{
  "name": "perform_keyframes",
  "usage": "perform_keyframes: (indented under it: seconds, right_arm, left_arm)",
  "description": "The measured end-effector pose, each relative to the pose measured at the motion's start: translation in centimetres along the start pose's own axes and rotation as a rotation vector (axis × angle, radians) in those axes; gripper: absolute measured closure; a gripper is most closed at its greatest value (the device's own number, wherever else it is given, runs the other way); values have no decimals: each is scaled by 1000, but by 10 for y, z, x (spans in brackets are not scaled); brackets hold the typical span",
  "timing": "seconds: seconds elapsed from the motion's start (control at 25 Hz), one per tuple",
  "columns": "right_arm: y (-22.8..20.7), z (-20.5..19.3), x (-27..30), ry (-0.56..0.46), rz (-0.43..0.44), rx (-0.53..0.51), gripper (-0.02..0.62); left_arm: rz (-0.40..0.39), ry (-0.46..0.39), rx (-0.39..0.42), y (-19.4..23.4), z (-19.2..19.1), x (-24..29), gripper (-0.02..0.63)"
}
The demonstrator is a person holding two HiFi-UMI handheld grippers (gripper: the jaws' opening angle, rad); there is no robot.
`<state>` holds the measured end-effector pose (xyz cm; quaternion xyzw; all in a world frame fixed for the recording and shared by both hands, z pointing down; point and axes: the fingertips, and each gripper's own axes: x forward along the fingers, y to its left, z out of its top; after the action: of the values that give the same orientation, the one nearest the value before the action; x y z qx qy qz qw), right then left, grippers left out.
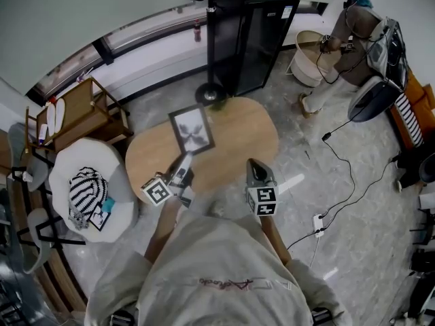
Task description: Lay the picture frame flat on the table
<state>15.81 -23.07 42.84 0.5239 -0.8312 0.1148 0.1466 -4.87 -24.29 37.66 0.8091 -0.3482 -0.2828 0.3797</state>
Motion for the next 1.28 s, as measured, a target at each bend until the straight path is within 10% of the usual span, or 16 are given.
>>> perform_keyframes:
  seconds: [1.28]
  right_arm:
    - [-5,-41,44,107,70,48,591]
  left_arm:
    - [77,79,-57,44,-26,19,537]
